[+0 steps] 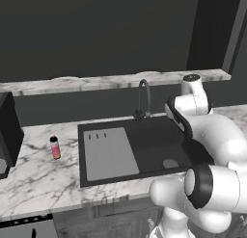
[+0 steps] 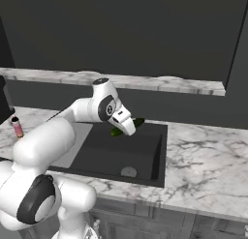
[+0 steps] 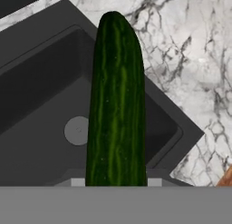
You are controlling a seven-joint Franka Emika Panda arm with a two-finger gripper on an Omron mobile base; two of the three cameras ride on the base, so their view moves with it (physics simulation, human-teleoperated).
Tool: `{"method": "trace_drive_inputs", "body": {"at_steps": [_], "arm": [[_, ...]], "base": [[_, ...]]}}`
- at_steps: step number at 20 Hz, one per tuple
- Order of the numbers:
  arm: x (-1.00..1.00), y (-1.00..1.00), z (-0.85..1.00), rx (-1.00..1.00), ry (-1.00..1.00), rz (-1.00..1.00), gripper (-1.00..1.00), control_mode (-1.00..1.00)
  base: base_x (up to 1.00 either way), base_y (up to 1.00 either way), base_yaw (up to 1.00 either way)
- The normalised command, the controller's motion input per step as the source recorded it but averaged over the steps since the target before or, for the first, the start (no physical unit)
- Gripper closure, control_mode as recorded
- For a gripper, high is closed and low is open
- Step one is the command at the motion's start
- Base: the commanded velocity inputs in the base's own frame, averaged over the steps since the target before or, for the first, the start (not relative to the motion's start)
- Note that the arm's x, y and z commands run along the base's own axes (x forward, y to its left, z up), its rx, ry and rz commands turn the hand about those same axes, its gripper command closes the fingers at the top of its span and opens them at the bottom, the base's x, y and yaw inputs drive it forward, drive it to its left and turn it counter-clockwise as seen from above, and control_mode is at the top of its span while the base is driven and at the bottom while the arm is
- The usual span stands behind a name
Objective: Turn on the sink faucet. Then move the cucumber from the counter to the sink. Turn off the sink. Move the vegetable from the sink to the pot next to the stove. Finally move the pot to the rear left burner.
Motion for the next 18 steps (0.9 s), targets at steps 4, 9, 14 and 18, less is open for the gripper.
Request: {"method": "trace_drive_inputs", "body": {"at_steps": [4,9,14,18], "arm": [[-0.26,-0.18,0.00,0.00,-0.05,-0.11,1.00,-1.00],[0.00,0.00,0.00,0.00,0.00,0.00,1.00,1.00],[0.00,0.00,0.00,0.00,0.00,0.00,1.00,1.00],[0.00,0.00,0.00,0.00,0.00,0.00,1.00,1.00]], "base": [[0.00,0.00,0.00],[-0.16,-0.27,-0.24],[-0.06,-0.16,-0.31],[-0.04,-0.18,-0.37]]}}
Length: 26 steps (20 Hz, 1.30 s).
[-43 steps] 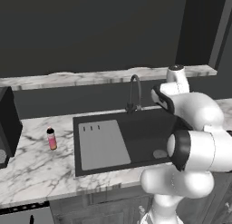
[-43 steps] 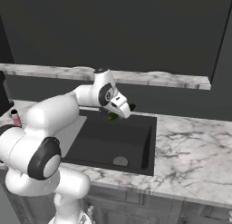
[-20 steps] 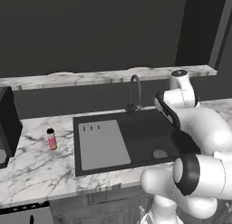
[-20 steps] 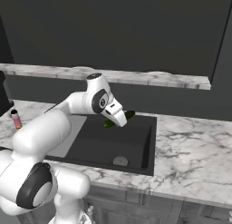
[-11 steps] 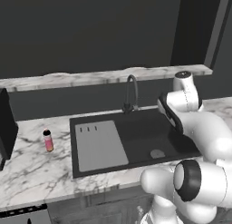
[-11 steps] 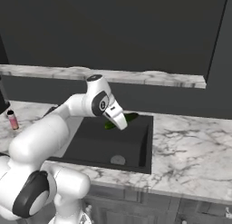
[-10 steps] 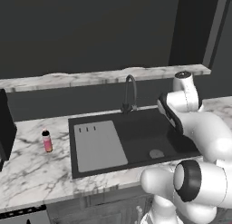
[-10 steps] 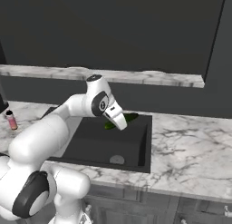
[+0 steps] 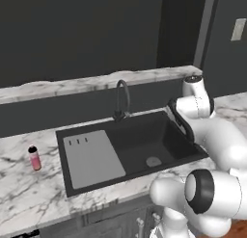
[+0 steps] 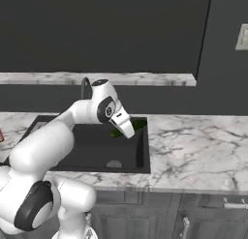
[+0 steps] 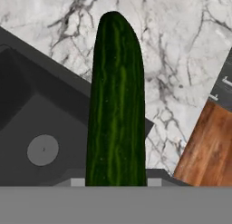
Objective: Turn on the sink faucet. Then move the cucumber from the counter to the sink. Turn off the sink. Move the vegetable from the sink to the pot next to the stove. Finally move the pot to the rear left burner.
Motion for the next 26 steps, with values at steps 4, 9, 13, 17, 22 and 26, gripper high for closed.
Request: {"method": "trace_drive_inputs", "body": {"at_steps": [4,9,13,17,22,26], "arm": [[0.00,0.00,0.00,0.00,0.00,0.00,1.00,1.00],[0.00,0.00,0.00,0.00,0.00,0.00,1.00,1.00],[0.00,0.00,0.00,0.00,0.00,0.00,1.00,1.00],[0.00,0.00,0.00,0.00,0.00,0.00,1.00,1.00],[0.00,0.00,0.00,0.00,0.00,0.00,1.00,1.00],[0.00,0.00,0.00,0.00,0.00,0.00,1.00,1.00]], "base": [[-0.08,-0.23,-0.41],[-0.05,-0.27,-0.44],[0.00,-0.29,-0.44],[0.00,-0.42,-0.49],[0.00,-0.40,-0.51],[0.00,-0.36,-0.51]]}}
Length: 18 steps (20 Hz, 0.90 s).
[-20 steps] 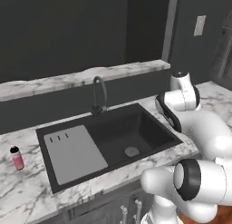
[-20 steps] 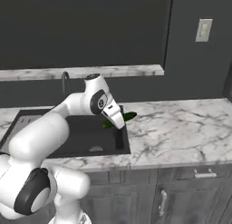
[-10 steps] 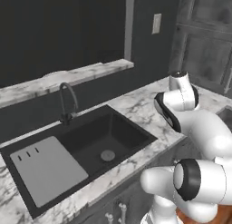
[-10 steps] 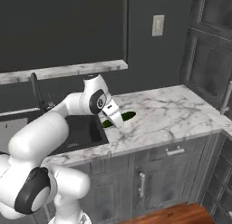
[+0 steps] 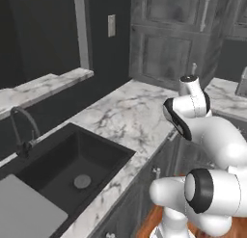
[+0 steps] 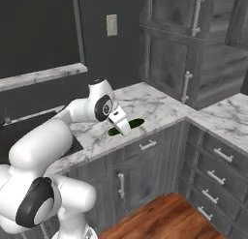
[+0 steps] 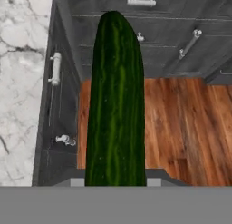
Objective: Turn on the sink faucet. Then move the cucumber from the counter to the sink. Turn off the sink. Move the vegetable from the sink to the pot next to the stove. Finally move the pot to the rear left burner.
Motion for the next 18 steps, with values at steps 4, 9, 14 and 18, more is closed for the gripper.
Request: {"method": "trace_drive_inputs", "body": {"at_steps": [4,9,14,18], "arm": [[0.00,0.00,0.00,0.00,0.00,0.00,1.00,1.00],[0.00,0.00,0.00,0.00,0.00,0.00,1.00,1.00],[0.00,0.00,0.00,0.00,0.00,0.00,1.00,1.00],[0.00,0.00,0.00,0.00,0.00,0.00,1.00,1.00]], "base": [[0.00,-0.38,-0.49],[0.00,-0.41,-0.48],[0.00,-0.40,-0.45],[0.00,-0.46,-0.42]]}}
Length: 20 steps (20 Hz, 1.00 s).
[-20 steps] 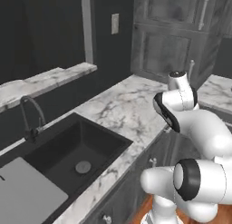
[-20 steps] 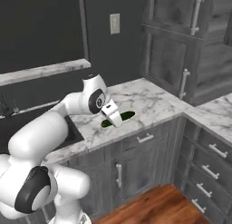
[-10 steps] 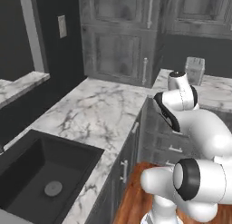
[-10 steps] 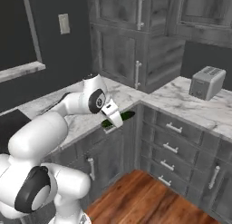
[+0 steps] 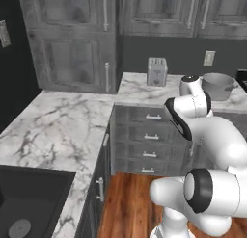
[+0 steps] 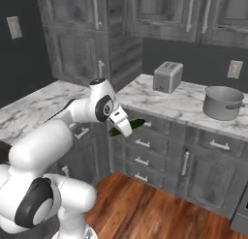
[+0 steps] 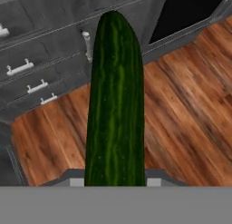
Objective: Turn on the sink faucet. Then move the cucumber from the counter to the sink. Turn off the sink. Move the vegetable from the sink to the pot next to the stove. Finally move the pot to the rear left burner.
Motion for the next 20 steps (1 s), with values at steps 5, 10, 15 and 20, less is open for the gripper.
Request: {"method": "trace_drive_inputs", "body": {"at_steps": [5,10,15,20], "arm": [[0.00,0.00,0.00,0.00,0.00,0.00,1.00,1.00],[0.00,0.00,0.00,0.00,0.00,0.00,1.00,1.00],[0.00,0.00,0.00,0.00,0.00,0.00,1.00,1.00],[0.00,0.00,0.00,0.00,0.00,0.00,1.00,1.00]], "base": [[0.11,-0.58,-0.34],[0.27,-0.90,-0.11],[0.31,-0.98,-0.01],[0.35,-0.88,-0.01]]}}
